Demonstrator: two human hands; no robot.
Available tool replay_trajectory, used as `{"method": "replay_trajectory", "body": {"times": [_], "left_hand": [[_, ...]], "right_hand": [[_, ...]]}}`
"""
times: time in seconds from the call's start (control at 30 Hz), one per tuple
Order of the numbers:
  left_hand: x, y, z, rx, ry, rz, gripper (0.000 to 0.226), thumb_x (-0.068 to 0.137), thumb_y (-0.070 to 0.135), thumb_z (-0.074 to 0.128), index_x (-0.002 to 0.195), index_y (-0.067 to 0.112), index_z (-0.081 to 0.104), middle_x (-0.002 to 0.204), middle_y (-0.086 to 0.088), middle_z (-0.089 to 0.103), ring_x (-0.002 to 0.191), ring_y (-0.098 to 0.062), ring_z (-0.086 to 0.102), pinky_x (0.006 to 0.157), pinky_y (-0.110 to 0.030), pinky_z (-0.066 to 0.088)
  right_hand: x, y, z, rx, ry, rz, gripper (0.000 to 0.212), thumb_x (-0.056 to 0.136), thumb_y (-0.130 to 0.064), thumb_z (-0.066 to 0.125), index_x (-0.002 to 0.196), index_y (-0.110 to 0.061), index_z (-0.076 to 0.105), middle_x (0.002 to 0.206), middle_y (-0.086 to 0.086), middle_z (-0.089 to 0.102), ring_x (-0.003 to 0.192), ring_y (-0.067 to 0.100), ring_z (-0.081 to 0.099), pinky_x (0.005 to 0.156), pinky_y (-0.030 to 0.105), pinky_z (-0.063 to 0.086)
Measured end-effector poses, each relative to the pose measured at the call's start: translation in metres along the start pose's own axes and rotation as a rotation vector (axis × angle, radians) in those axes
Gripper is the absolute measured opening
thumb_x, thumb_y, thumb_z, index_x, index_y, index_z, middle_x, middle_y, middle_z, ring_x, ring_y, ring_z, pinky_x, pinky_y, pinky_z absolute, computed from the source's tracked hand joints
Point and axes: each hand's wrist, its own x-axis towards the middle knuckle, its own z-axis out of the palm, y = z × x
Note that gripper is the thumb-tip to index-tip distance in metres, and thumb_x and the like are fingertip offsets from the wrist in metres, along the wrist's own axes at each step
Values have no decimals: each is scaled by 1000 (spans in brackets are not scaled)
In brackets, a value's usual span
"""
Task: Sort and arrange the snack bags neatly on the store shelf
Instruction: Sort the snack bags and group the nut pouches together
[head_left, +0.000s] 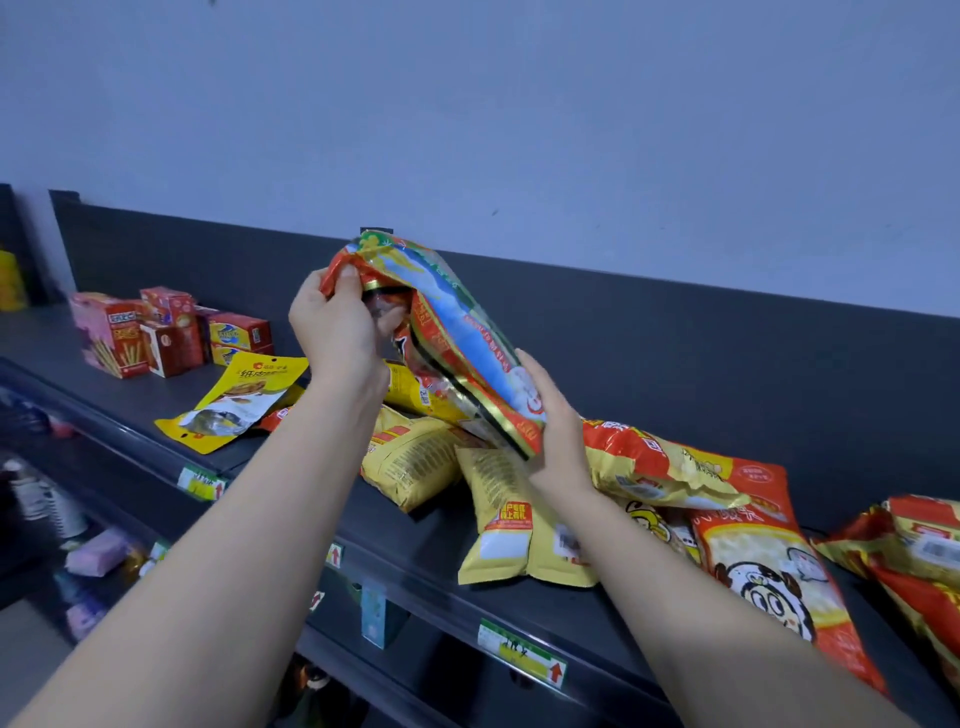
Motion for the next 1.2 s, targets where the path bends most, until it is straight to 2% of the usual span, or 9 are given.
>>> {"method": "replay_trajectory", "body": {"times": [0.13,0.3,0.43,0.5,0.67,0.83,0.93,1.07,1.2], "left_hand": [[4,-2,0,72,-170,2,19,102,10,43,90,14,58,93,-6,66,84,-16,67,73,-28,56],[5,-35,-22,522,-269,51,21,90,16,63,110,22,61,114,1,65,110,-17,61,98,-38,49],[0,-51,-38,610,-362,-112,75,82,39,73,144,22,35,143,-2,45,128,-22,47,103,-42,41],[-4,-57,-45,605,-465,-242,91,72,45,80,146,22,31,138,-7,50,120,-25,55,102,-47,44],[-32,-70,-44,454,-636,-402,74,60,27,88,123,14,53,108,-11,71,86,-25,73,73,-39,58],[-67,-78,-11,347,-544,-286,35,74,15,81,98,22,56,99,-4,70,92,-29,70,82,-49,56],[-91,-80,18,301,-549,-256,50,73,17,83,115,10,56,109,-9,69,95,-29,69,81,-49,57],[-131,-87,56,296,-548,-187,62,65,31,86,117,11,57,109,-6,68,94,-24,69,79,-44,58],[-189,-103,92,291,-576,-240,59,68,30,86,117,16,56,110,-4,67,97,-25,68,84,-49,56]], "right_hand": [[15,-32,-10,330,233,175,8,87,-15,70,89,-20,64,82,-8,63,75,4,61,71,26,51],[27,-21,-24,356,490,331,47,96,-25,58,58,-18,33,60,1,30,60,17,30,58,29,27],[21,-21,-37,425,573,468,42,96,-29,58,62,-17,37,61,4,39,62,20,39,60,34,36],[22,-24,-48,524,631,531,33,94,-29,60,69,-16,44,69,8,47,66,22,48,62,37,43],[11,-27,-79,468,683,534,25,90,-31,64,75,-15,53,78,8,54,69,24,53,69,49,54],[-14,-46,-127,377,544,417,36,79,-51,66,85,-19,51,100,17,66,94,33,67,88,61,52],[-33,-57,-162,267,449,362,62,65,-58,71,117,-31,49,117,2,64,106,25,66,93,54,52],[-76,-62,-213,-116,309,246,84,75,-60,69,144,-39,27,133,-14,56,120,12,57,101,45,46],[-122,-58,-279,-448,135,369,115,59,-75,64,146,-52,-7,141,-8,48,125,16,52,103,47,44]]}}
